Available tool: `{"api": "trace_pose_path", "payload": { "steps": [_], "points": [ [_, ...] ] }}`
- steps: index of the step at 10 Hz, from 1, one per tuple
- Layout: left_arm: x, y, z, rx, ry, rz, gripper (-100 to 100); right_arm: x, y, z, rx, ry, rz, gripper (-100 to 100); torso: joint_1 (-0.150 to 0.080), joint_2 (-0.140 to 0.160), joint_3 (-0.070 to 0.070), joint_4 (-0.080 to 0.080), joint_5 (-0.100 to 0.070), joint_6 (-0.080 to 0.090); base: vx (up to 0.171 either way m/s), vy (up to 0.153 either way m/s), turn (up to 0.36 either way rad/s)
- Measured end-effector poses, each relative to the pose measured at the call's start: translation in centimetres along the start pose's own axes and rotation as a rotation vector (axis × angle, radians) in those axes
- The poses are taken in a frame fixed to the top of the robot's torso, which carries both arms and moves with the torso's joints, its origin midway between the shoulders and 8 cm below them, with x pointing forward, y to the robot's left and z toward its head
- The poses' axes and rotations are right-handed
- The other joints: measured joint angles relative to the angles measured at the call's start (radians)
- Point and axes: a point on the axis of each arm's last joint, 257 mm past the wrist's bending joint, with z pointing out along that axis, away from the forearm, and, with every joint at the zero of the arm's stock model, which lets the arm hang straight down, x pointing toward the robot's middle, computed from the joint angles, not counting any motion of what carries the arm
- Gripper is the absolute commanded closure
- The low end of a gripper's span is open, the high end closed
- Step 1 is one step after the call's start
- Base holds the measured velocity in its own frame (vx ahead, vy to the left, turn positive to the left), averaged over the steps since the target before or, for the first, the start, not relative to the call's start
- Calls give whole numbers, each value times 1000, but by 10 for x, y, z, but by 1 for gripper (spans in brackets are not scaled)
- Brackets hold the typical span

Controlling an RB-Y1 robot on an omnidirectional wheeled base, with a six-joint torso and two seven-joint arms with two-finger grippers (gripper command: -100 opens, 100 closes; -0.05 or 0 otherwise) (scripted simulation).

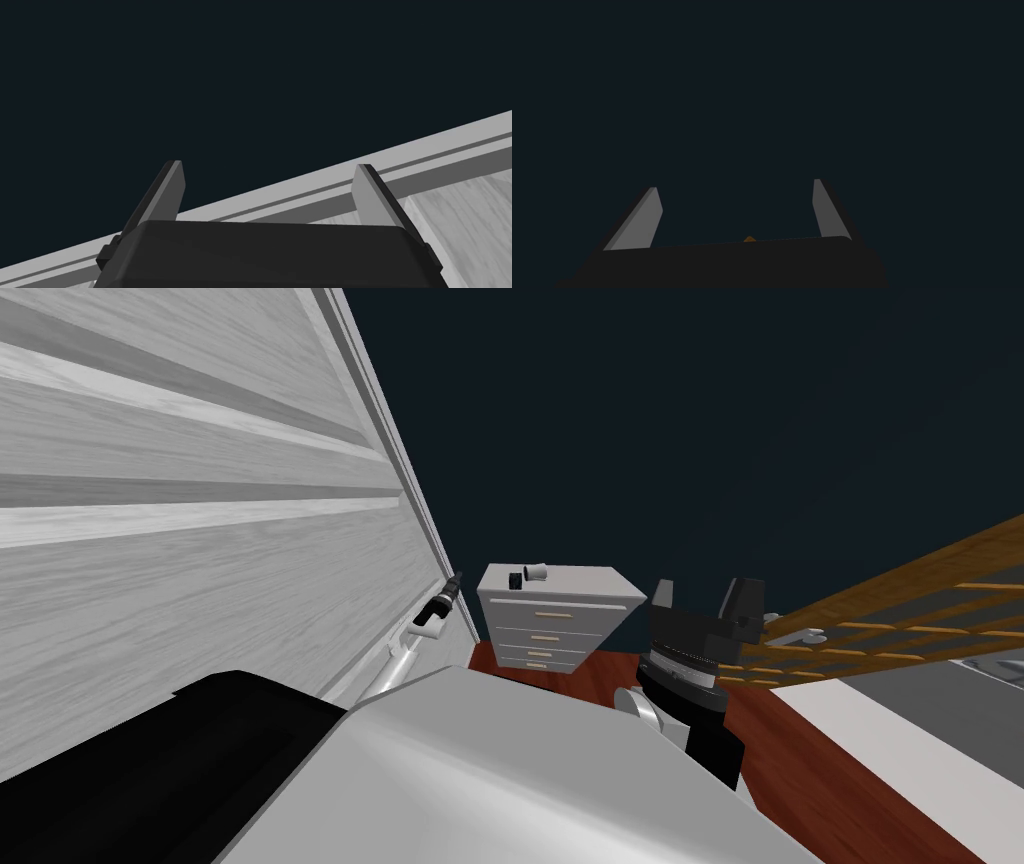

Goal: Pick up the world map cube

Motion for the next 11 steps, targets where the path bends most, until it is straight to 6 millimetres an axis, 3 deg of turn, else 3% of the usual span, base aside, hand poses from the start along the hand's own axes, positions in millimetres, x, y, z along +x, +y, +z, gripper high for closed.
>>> {"api": "trace_pose_path", "payload": {
  "steps": [4, 6, 11],
  "points": [
    [-19, 22, 12, -99, -7, 51, -100, 0, 0, 0, 0, 0, 0, 0, -1, 1, 0, 0, 0, 0, -24, -1, 21],
    [-19, 31, 14, -142, -6, 55, -100, 0, 0, 0, 0, 0, 0, 0, -1, -1, 0, 0, 0, 0, -11, -3, 30],
    [-54, 54, 31, -269, -29, 118, -100, 0, 0, 0, 0, 0, 0, 0, -1, 1, 0, 0, 0, 0, -24, -6, 18]
  ]
}}
